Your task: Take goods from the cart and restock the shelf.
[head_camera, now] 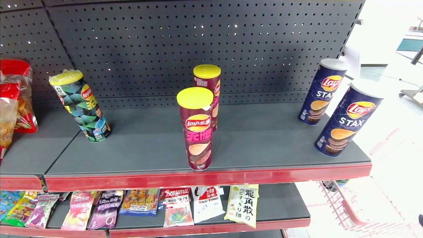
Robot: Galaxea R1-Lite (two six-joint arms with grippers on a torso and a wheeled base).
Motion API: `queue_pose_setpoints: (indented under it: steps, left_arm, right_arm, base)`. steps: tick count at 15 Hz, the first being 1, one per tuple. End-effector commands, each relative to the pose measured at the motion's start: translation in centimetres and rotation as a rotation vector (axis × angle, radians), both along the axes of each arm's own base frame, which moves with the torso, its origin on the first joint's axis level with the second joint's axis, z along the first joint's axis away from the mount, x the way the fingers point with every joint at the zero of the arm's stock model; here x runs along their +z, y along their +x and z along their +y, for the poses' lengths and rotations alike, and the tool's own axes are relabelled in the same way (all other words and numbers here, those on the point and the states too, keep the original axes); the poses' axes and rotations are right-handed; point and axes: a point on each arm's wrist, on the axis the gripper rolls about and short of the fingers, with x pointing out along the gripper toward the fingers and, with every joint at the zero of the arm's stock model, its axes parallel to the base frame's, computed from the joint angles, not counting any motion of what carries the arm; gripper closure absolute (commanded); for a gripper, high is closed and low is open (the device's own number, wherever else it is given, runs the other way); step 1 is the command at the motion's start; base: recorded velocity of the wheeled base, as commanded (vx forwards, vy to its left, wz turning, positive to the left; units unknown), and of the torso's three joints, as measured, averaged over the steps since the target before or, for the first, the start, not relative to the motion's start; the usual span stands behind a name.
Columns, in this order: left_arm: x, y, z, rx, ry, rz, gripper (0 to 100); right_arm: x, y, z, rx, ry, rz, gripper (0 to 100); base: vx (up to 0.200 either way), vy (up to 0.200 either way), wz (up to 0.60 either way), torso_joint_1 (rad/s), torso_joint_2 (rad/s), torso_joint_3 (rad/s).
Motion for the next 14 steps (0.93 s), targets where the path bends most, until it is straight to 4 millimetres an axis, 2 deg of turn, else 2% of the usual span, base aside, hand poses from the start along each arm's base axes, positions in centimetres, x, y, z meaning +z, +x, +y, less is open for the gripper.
queue_pose_setpoints:
  steps: [1,11,12,14]
  left_arm:
    - [-0.07,0.04,-0.01,0.000,0.002,0.005,0]
    - [-0.11,0.16,-0.04,-0.002,0.009,0.014,0]
    - [-0.11,0.16,-0.04,-0.005,0.016,0.013,0]
    - [-0.11,0.18,-0.06,-0.012,0.020,0.014,0]
  right_arm:
    - [-0.04,0.04,0.00,0.000,-0.001,0.005,0]
    - [-0.49,0.17,0.04,0.009,-0.002,0.026,0]
    - [-0.53,0.17,0.04,0.008,-0.003,0.027,0]
    - [-0.54,0.20,0.04,0.009,-0.003,0.029,0]
  base:
    - [0.000,-0.200,0.00,-0.002,0.00,0.002]
    - [0.000,-0.200,0.00,0.002,0.00,0.000]
    - [0.000,0.000,0.00,0.000,0.00,0.000]
    - [0.000,0.000,-0.60,0.002,0.00,0.002]
